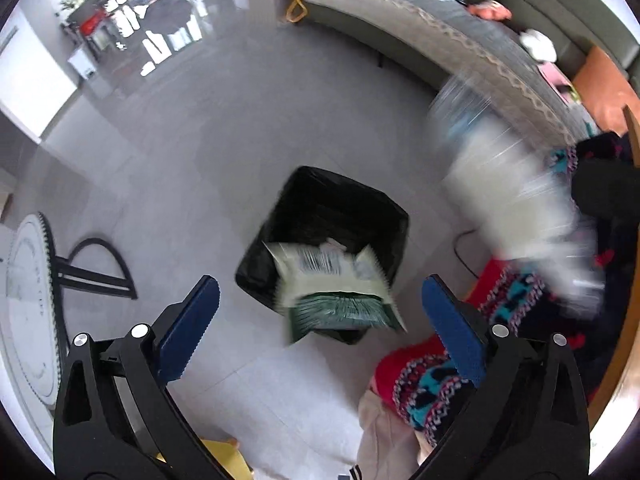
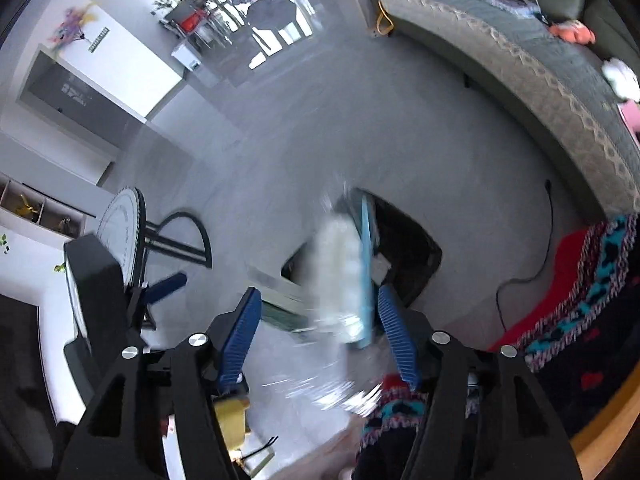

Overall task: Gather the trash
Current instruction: 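Carry the snack packet and clear bag over the black bin with both tools, then open both tools to drop the packet and bag into the bin, then grasp the orange toy cube with the left tool while the right tool grasps a white plastic bag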

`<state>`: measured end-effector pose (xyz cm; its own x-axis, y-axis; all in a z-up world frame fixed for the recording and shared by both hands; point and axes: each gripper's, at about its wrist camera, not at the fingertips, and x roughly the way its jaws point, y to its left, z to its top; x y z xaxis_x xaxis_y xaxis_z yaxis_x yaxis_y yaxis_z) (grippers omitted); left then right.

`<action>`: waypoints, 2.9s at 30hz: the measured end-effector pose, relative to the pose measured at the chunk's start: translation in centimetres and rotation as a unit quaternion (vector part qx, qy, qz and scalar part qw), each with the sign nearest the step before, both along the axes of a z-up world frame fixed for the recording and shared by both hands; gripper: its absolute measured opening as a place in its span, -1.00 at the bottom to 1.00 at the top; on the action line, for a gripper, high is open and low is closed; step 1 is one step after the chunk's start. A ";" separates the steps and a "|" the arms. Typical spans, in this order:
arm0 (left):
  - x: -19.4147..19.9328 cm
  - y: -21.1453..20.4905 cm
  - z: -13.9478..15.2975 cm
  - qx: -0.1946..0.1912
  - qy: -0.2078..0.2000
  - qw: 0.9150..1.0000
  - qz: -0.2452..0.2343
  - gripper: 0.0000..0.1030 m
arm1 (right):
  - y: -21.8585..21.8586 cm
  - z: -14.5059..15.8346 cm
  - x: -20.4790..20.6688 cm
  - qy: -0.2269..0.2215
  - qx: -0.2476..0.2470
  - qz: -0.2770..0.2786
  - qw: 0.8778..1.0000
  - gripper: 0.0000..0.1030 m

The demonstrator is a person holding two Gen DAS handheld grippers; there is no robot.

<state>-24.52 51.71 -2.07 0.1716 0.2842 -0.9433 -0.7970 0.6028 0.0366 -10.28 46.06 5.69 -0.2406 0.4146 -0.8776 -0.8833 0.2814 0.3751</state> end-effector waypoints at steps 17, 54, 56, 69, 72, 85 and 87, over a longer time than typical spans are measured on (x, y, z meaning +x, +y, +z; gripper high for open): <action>0.5 -0.8 1.9 0.000 -0.023 1.000 -0.005 0.90 | -2.2 2.3 0.4 -0.013 0.025 -0.015 0.999 0.21; 24.0 -32.6 8.8 0.013 -0.078 0.923 -0.375 0.90 | -42.2 7.4 16.3 -0.059 0.059 -0.365 0.927 0.21; 24.8 -34.5 8.7 0.008 -0.076 0.917 -0.391 0.90 | -44.7 7.3 16.9 -0.062 0.056 -0.384 0.919 0.21; 30.9 -42.9 8.6 -0.001 -0.067 0.887 -0.457 0.90 | -57.6 5.1 21.3 -0.105 -0.028 -0.479 0.871 0.31; 32.2 -44.0 8.4 -0.003 -0.065 0.883 -0.464 0.90 | -58.5 3.6 21.6 -0.096 -0.046 -0.480 0.871 0.31; 36.3 -48.6 5.5 0.017 -0.016 0.856 -0.517 0.90 | -61.2 3.5 21.9 -0.077 -0.011 -0.510 0.856 -0.07; 36.6 -48.6 4.8 0.017 -0.015 0.854 -0.519 0.87 | -61.7 4.1 21.6 -0.077 -0.005 -0.517 0.853 -0.06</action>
<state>12.10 3.09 2.73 0.3723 -0.0086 -0.9281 0.1662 0.9844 0.0575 11.36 -15.63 9.83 0.3665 0.3286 -0.8705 -0.2004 0.9415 0.2710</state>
